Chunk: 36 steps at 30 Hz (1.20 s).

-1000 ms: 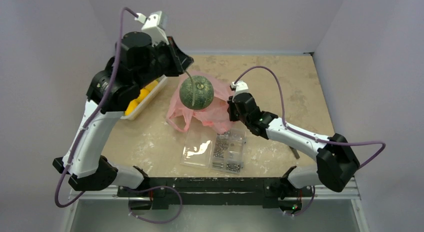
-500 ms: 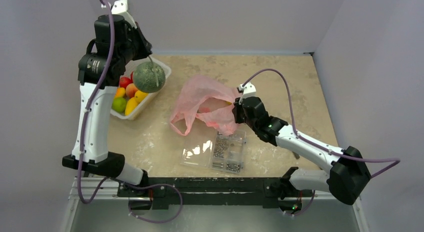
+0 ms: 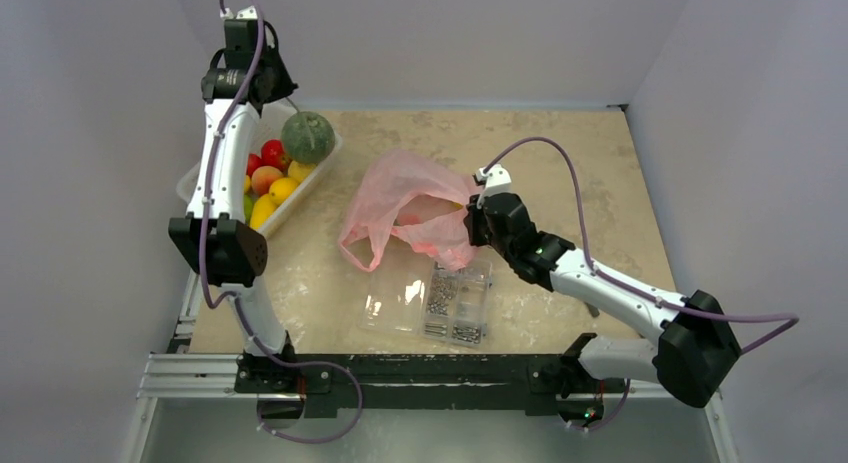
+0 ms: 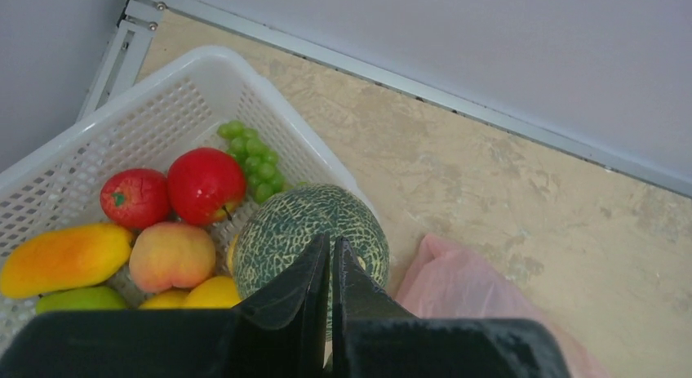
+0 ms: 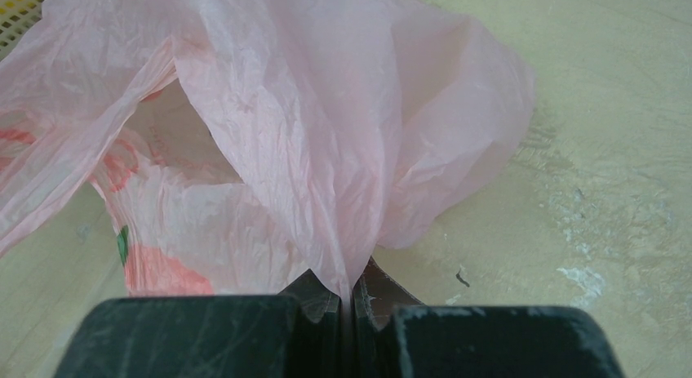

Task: Take the fake fruits out of the plastic bag
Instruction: Place the fake fruit in the bin, then adjust the plastic bag at the center of the board.

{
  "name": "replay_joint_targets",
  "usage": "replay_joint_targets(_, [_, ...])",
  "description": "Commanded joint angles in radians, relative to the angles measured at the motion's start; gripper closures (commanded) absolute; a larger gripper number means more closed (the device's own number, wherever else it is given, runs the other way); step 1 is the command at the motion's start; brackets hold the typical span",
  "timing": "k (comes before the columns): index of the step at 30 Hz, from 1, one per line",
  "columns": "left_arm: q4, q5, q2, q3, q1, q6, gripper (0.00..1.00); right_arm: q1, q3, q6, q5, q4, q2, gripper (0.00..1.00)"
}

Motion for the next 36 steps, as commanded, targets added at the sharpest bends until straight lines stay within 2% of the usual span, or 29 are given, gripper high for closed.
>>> replay_joint_targets(1, [0.086,0.001,0.066,0.127,0.025,0.003,1.0,-0.001,-0.003,-0.018,0.017,0.038,0.011,1.0])
replay_joint_targets(13, [0.154,-0.047,0.135,0.077,0.097,-0.025,1.0,-0.001,0.028,-0.026,-0.005,0.064,0.075,1.0])
replay_joint_targets(16, [0.111,0.016,0.151,0.087,0.134,-0.068,1.0,-0.002,0.032,-0.025,-0.007,0.062,0.078,1.0])
replay_joint_targets(17, [0.088,0.044,0.152,0.085,0.146,-0.094,0.95,-0.001,0.035,-0.026,-0.009,0.062,0.08,1.0])
replay_joint_targets(18, [0.071,0.081,0.149,0.078,0.159,-0.121,0.84,-0.001,0.036,-0.025,-0.01,0.062,0.079,1.0])
replay_joint_targets(19, [0.06,0.103,0.141,0.062,0.172,-0.15,0.68,-0.001,0.038,-0.026,-0.011,0.062,0.079,1.0])
replay_joint_targets(21, [0.062,0.195,0.112,0.007,0.201,-0.193,0.51,-0.001,0.044,-0.025,-0.014,0.056,0.078,1.0])
replay_joint_targets(24, [0.097,0.27,0.033,-0.074,0.221,-0.227,0.17,-0.002,0.051,-0.026,-0.013,0.048,0.068,1.0])
replay_joint_targets(25, [0.111,0.279,0.0,-0.104,0.221,-0.223,0.03,-0.001,0.053,-0.026,-0.012,0.047,0.065,1.0])
replay_joint_targets(26, [0.127,0.287,-0.034,-0.137,0.222,-0.222,0.0,-0.001,0.054,-0.027,-0.012,0.046,0.063,1.0])
replay_joint_targets(29, [0.166,0.35,-0.141,-0.233,0.22,-0.215,0.0,-0.001,0.062,-0.025,-0.01,0.046,0.065,1.0])
replay_joint_targets(33, [0.216,0.501,-0.298,-0.397,0.196,-0.209,0.06,-0.003,0.058,-0.016,-0.052,0.046,0.065,1.0])
replay_joint_targets(36, [0.279,0.582,-0.433,-0.574,0.125,-0.196,0.09,-0.002,0.053,-0.021,-0.103,0.046,0.064,1.0])
